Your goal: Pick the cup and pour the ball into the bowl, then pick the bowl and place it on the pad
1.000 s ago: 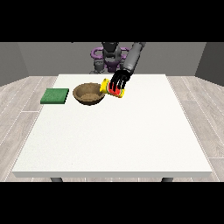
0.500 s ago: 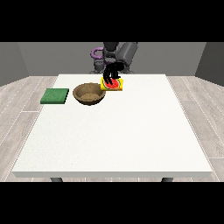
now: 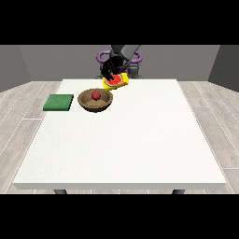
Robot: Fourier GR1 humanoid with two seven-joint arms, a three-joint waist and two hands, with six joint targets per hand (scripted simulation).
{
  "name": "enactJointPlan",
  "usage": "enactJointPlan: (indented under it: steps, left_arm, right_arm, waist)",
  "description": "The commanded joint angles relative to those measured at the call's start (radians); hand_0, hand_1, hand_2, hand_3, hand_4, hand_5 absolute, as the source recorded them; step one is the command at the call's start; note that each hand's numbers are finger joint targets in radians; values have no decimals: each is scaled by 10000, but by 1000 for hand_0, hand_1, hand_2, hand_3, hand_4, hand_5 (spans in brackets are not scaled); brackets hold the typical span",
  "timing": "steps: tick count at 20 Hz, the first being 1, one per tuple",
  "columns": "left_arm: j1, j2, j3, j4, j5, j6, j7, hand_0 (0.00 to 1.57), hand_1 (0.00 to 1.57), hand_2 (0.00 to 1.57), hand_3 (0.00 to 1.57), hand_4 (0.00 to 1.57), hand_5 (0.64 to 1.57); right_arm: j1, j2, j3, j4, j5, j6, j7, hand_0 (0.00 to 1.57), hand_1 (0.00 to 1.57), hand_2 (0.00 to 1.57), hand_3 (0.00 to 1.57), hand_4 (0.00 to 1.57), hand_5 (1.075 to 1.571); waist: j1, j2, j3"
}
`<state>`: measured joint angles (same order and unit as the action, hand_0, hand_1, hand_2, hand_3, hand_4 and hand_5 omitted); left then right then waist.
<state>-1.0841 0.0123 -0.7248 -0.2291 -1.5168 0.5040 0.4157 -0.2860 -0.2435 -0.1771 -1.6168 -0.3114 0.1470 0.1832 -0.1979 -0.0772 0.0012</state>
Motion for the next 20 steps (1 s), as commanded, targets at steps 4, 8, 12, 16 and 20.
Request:
enactJointPlan:
  steps: [4, 8, 12, 16, 20]
  left_arm:
    - [477, -113, 1701, -1350, 1747, 747, -790, 1424, 1424, 1571, 1571, 944, 1510]
    - [941, 1255, 3529, -2127, 3804, 1943, -1924, 1111, 1111, 1474, 1482, 947, 1548]
    - [2130, 1489, 5039, -3168, 6078, 2663, -3645, 1241, 1241, 1571, 1571, 765, 1568]
    - [3658, 1707, 5934, -3989, 7886, 3258, -5908, 1458, 1458, 1571, 1571, 1104, 1570]
    - [4679, 1888, 6968, -5137, 10061, 2904, -8372, 1550, 1550, 1571, 1571, 1421, 1505]
  right_arm:
    - [417, 251, -94, 73, 443, -476, -336, 0, 0, 0, 0, 364, 1564]
    - [540, -325, -702, -156, -199, 15, -197, 0, 0, 0, 0, 377, 1566]
    - [733, -315, -855, -401, -189, -90, -334, 0, 0, 0, 0, 382, 1565]
    - [717, -249, -790, -1252, -248, -32, -596, 0, 0, 0, 0, 395, 1564]
    - [559, -250, -978, -1995, -411, -360, -371, 0, 0, 0, 0, 408, 1566]
  waist:
    - [941, -145, -27]
    - [1062, -64, -47]
    - [1337, 400, -83]
    - [1107, 1497, -83]
    - [1406, 1948, -108]
